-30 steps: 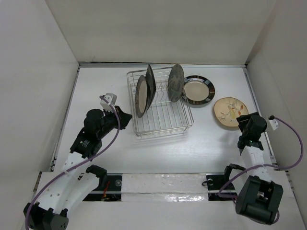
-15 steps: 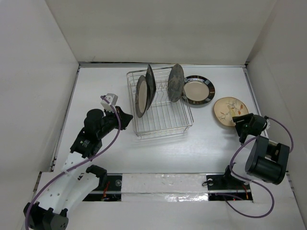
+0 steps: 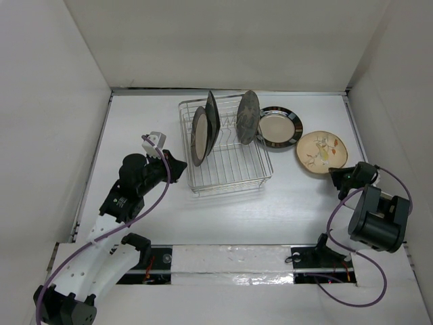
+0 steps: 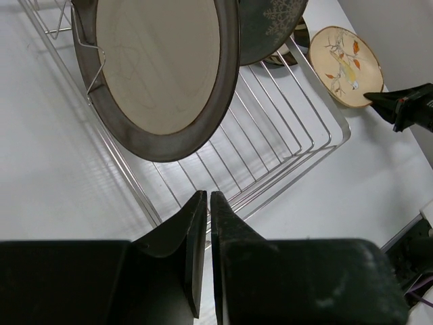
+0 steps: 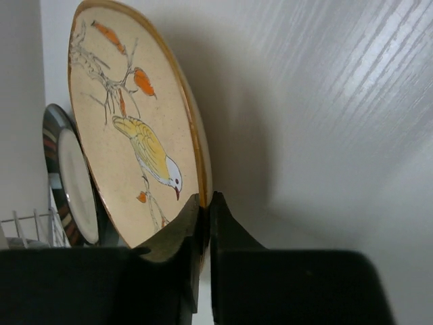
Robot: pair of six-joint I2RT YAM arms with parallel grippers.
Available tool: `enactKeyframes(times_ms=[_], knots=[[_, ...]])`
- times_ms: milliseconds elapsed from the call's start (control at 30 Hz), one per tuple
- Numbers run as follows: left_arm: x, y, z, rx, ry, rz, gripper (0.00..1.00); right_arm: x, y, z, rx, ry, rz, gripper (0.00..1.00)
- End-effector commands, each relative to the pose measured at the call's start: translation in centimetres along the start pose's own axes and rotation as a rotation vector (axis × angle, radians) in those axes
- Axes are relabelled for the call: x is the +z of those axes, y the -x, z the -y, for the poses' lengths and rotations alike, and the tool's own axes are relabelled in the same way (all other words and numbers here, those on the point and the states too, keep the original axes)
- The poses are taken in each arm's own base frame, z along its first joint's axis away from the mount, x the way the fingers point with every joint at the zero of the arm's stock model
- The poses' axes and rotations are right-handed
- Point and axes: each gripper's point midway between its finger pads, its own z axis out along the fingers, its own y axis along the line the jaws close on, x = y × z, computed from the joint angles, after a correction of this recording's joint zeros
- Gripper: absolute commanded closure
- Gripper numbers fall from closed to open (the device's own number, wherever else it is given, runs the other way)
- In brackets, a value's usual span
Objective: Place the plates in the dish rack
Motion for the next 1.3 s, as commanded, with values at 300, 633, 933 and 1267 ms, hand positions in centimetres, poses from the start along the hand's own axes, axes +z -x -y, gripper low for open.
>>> enactKeyframes(times_ms=[300,633,933,1267], knots=[[-0.1,2.4,0.9,0.023,-0.022,0.073,0.93,-6.7,8.0,-7.1,-0.063,0.114,0.358,1.0],[0.2,2.3,0.5,0.016,-0.007,0.065,0.86,-20.2,12.0,-23.0,-0.295,0.418,0.591,1.0],[-0.2,2.6,0.4,0.015,-0.004,0.081,0.84,-23.4,3.3,-37.8,-0.561,0.602,0.465,1.0],[-0.5,3.0,0.2,0.018,0.009,0.097,0.83,-21.6,-4.7,-45.6,-0.783,0.541,0.425,1.0]])
